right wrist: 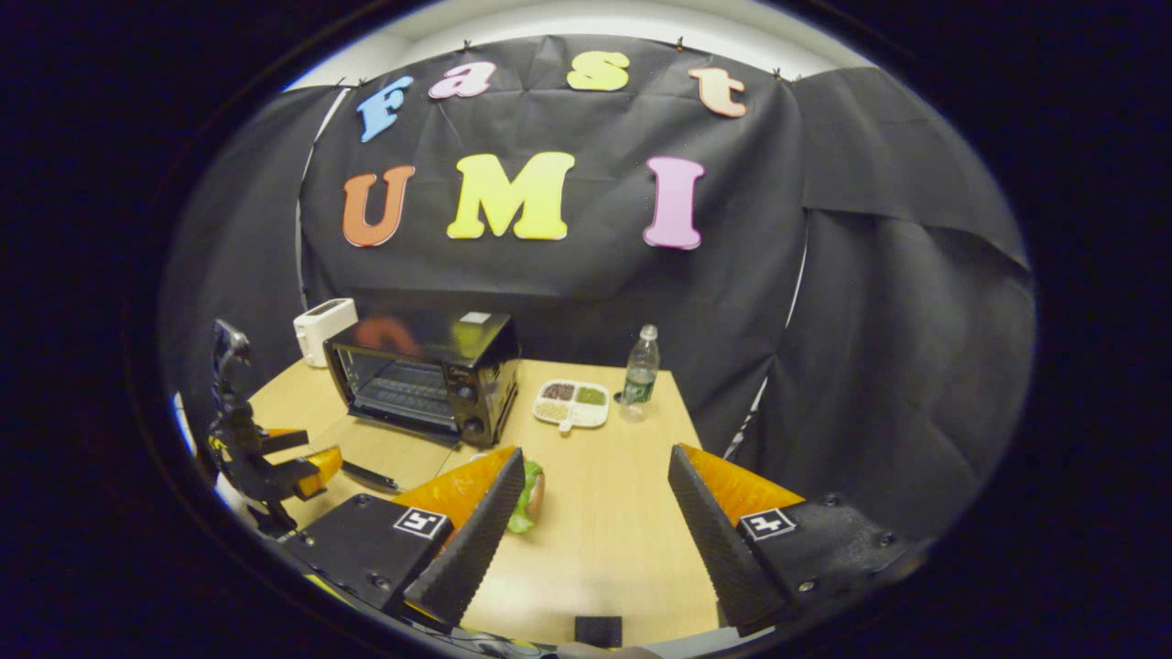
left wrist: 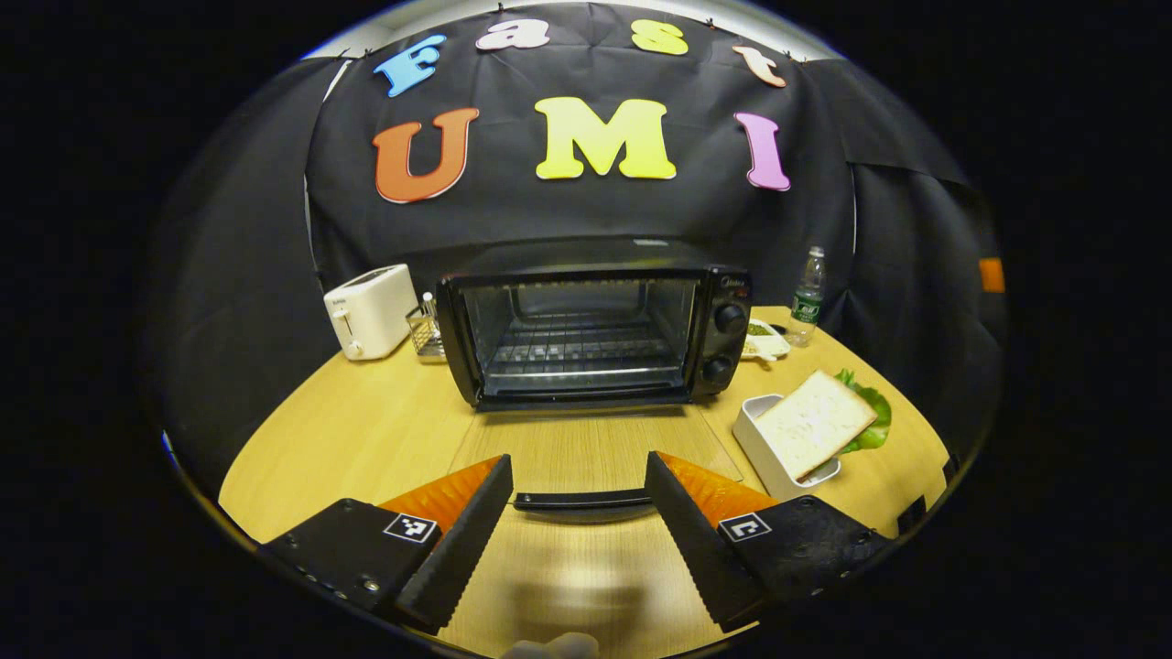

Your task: Open the electric oven with the left hand, put the food in, and close the electric oven.

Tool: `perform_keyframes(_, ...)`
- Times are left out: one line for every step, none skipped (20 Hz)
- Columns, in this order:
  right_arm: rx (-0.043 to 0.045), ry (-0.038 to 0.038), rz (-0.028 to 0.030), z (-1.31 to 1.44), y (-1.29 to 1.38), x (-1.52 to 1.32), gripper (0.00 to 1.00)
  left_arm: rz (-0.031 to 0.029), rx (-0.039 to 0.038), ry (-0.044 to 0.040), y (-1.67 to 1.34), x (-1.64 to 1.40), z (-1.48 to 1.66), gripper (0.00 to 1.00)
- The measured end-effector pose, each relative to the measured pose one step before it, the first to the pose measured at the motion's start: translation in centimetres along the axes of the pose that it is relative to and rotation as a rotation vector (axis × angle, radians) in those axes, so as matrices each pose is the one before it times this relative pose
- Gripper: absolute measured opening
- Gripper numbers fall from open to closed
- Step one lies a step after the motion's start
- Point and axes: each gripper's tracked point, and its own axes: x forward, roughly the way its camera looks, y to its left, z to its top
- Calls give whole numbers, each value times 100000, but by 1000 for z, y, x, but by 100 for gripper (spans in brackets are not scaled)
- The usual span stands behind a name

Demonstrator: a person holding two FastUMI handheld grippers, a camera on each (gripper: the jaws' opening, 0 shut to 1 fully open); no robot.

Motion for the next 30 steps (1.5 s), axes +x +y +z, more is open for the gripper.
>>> perform_keyframes(1764,2577,1952,-1245,304,947,100,324,541,-1613,429,-1114,1088,96)
perform_keyframes(1779,3021,1970,-1250,308,951,95,507,-94,-1943,340,-1015,1198,96)
perform_keyframes(1677,2309,2983,-1130,369,945,95,639,-293,-1867,297,-926,1195,96)
perform_keyframes(1568,3076,3505,-1192,386,1336,95,621,-630,-1286,293,-987,1184,96)
perform_keyframes(1326,3375,3966,-737,411,1240,95,849,-584,-1449,160,-763,1167,96)
perform_keyframes(1094,3331,4237,-961,477,1253,94,686,-934,-553,-1,-808,1010,96)
perform_keyframes(2352,3197,4021,-676,400,1261,93,559,-1072,-1129,-159,-645,1007,96)
perform_keyframes(2539,3258,4846,-373,378,1329,97,627,-595,-1170,-228,-440,939,96)
perform_keyframes(3006,2590,4497,-252,144,1319,97,1011,359,-1302,-73,-498,835,96)
perform_keyframes(3704,2884,3759,-21,101,1452,97,1384,7,-394,-137,-406,557,95)
perform_keyframes(2895,3481,4020,-290,83,1276,84,1186,-301,-407,-206,-354,448,96)
perform_keyframes(2765,3326,3396,42,-187,1262,84,1681,-167,188,-112,-131,308,96)
perform_keyframes(2073,2058,3839,335,75,1185,84,1988,-398,688,-64,-108,-3,96)
perform_keyframes(858,2095,2440,322,-90,1113,96,1748,-74,169,-192,-45,172,96)
perform_keyframes(48,3179,1578,-92,-356,680,95,1649,-233,882,-141,3,-63,96)
perform_keyframes(-68,1638,2698,347,24,656,95,1612,-47,531,-261,-17,119,96)
perform_keyframes(30,1880,2912,304,280,655,82,1473,-88,517,-288,289,141,96)
perform_keyframes(-14,3253,2129,13,206,589,81,1393,-150,593,-142,175,20,96)
perform_keyframes(75,2024,1861,-51,125,537,79,1424,-563,321,-84,39,110,96)
perform_keyframes(198,1123,1510,318,-21,453,77,1205,-260,171,-77,39,130,96)
perform_keyframes(442,1244,962,197,54,400,75,1344,18,345,-133,54,2,96)
perform_keyframes(497,835,722,282,-81,365,82,1100,853,-345,-130,96,217,96)
perform_keyframes(223,552,1357,-9,196,41,67,981,783,-169,-102,-44,44,96)
perform_keyframes(-339,1143,329,-34,-225,1,77,725,327,-411,-59,-160,269,96)
perform_keyframes(479,7,499,130,-177,-95,61,764,-283,-146,-42,38,110,96)
perform_keyframes(333,860,1366,226,128,-76,50,513,-504,-81,33,25,66,95)
perform_keyframes(824,321,599,-230,8,19,52,273,-450,237,-85,-18,-157,95)
perform_keyframes(363,363,236,-129,37,-58,45,-13,-159,-45,-86,-56,-43,95)
perform_keyframes(559,-396,-238,94,130,-258,43,-210,-205,362,82,-86,-158,96)
perform_keyframes(145,-359,95,52,252,-124,39,-261,53,-259,190,-44,-16,95)
